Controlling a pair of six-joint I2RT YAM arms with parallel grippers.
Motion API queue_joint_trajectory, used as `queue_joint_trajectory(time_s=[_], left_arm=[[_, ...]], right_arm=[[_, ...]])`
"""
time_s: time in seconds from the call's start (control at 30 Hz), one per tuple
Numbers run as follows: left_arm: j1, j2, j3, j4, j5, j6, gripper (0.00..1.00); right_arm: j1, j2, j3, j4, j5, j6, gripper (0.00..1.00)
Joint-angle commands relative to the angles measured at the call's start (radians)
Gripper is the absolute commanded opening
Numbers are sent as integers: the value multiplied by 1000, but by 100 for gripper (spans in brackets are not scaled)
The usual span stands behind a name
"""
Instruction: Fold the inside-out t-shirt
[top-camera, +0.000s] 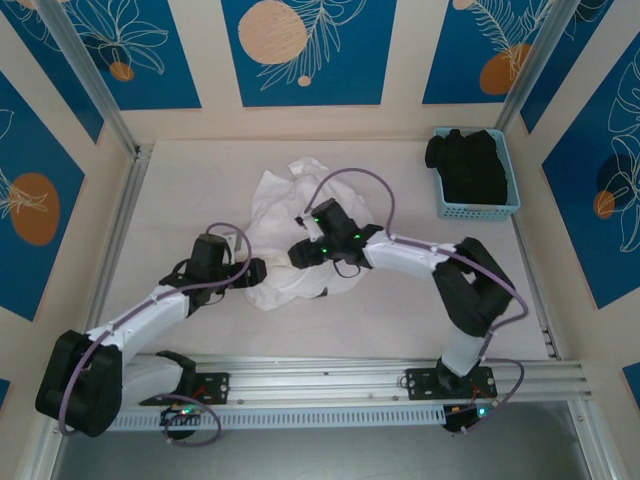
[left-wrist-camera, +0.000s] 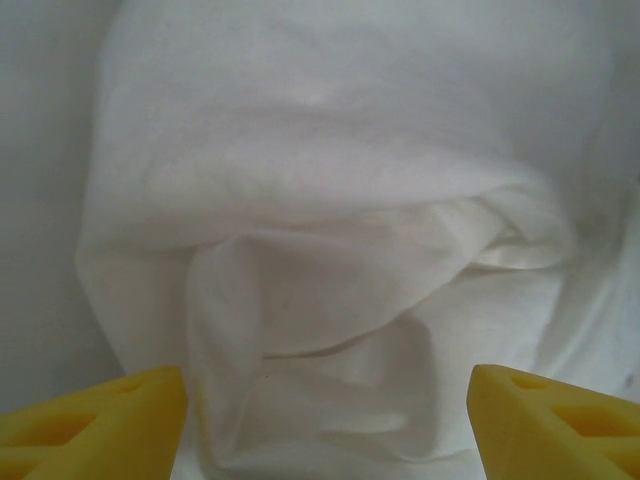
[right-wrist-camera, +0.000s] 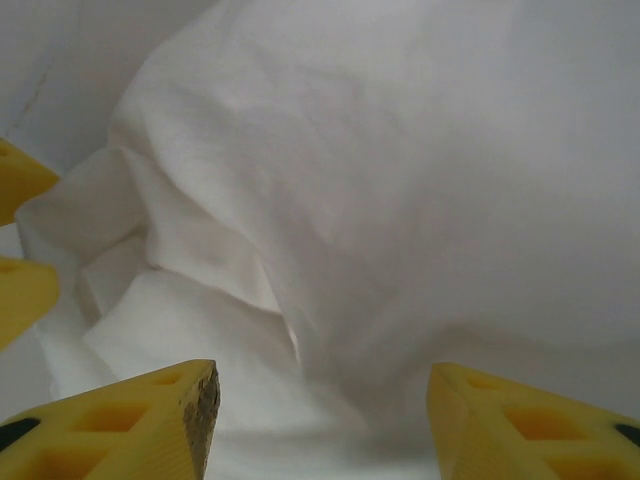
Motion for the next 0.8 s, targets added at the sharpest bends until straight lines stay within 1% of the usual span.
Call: queue_joint_trajectory(time_s=[0.0,0.03,0.07,0.1,0.13,0.17,0.23,0.33,0.43,0.53,0.6,0.77], left_arm=[[-6,-12,-2,-8,-81,28,74],[-5,-13,-3,-13,-80,30,74],[-6,-12,-1,-19,-76,33,74],[-6,-14,0,-24,-72,37,73],[-7,-20,-2,-23,-66,42,73],[-10,-33,-7,-15,-61,46,73],[-25,-77,-20,17,-58,60,72],[-70,-143,-55,131,-59,97,71],[-111,-145,-58,229,-47,130,71],[-141,-94,-1,225,-57,186,71],[-156,-55,33,219,-51,233,71],[-188,47,95,216,16,305,71]], right_arm=[[21,94,82,2,39,-43,57],[20,126,115,-17,41,-51,53],[18,149,141,-35,38,-58,45],[17,159,156,-45,40,-63,35],[14,157,163,-50,40,-68,23],[9,139,163,-53,32,-70,14],[-10,78,139,-46,-2,-59,5],[-60,-49,62,9,-155,-11,0],[-101,-132,14,34,-297,49,0],[-129,-178,-7,32,-362,79,0],[-147,-197,-18,31,-382,94,0],[-180,-223,-36,43,-431,133,0]])
